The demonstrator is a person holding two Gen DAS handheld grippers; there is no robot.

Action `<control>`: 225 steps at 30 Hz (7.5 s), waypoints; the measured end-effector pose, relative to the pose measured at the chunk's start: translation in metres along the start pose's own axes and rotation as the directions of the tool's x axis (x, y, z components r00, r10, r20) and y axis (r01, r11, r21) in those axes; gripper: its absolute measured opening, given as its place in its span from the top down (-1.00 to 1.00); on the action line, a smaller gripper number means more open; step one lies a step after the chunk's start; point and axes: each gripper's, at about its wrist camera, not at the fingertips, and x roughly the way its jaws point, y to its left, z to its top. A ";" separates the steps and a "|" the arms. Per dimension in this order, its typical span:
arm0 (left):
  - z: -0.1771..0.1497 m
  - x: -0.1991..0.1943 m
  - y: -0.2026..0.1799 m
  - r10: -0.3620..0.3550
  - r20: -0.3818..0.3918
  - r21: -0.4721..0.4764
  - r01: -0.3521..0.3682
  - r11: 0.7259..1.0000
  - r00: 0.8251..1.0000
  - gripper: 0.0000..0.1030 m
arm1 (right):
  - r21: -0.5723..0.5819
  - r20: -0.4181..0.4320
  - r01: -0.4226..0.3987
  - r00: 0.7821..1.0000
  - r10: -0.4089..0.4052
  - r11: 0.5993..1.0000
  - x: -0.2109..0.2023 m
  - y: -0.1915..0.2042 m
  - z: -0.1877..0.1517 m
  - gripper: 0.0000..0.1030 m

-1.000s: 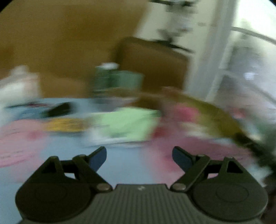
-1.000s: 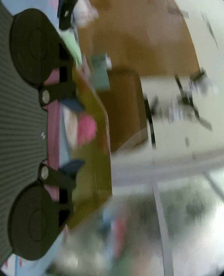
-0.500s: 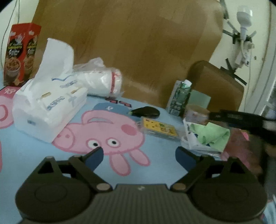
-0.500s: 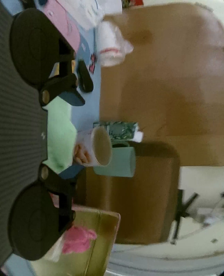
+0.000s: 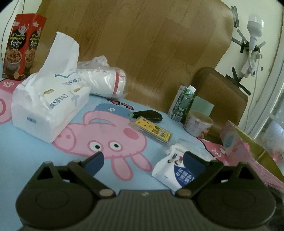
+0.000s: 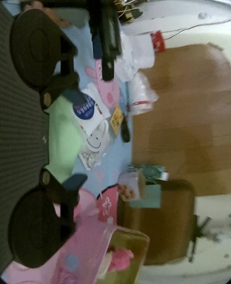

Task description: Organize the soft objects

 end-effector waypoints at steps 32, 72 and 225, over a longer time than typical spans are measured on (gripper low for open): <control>-0.050 0.021 -0.128 -0.370 -0.388 0.096 0.436 0.895 0.844 0.40 | -0.038 -0.032 -0.016 0.999 0.014 0.999 -0.030 -0.019 -0.040 0.78; 0.003 0.042 -0.030 -0.081 -0.204 0.020 0.087 0.996 0.976 0.14 | 0.148 -0.124 -0.178 0.973 0.197 0.973 0.044 -0.019 0.006 0.12; -0.046 -0.014 -0.064 0.123 -0.132 0.250 -0.087 0.964 0.984 -0.99 | 0.009 -0.098 -0.033 0.995 0.034 0.999 -0.011 -0.013 -0.024 -0.40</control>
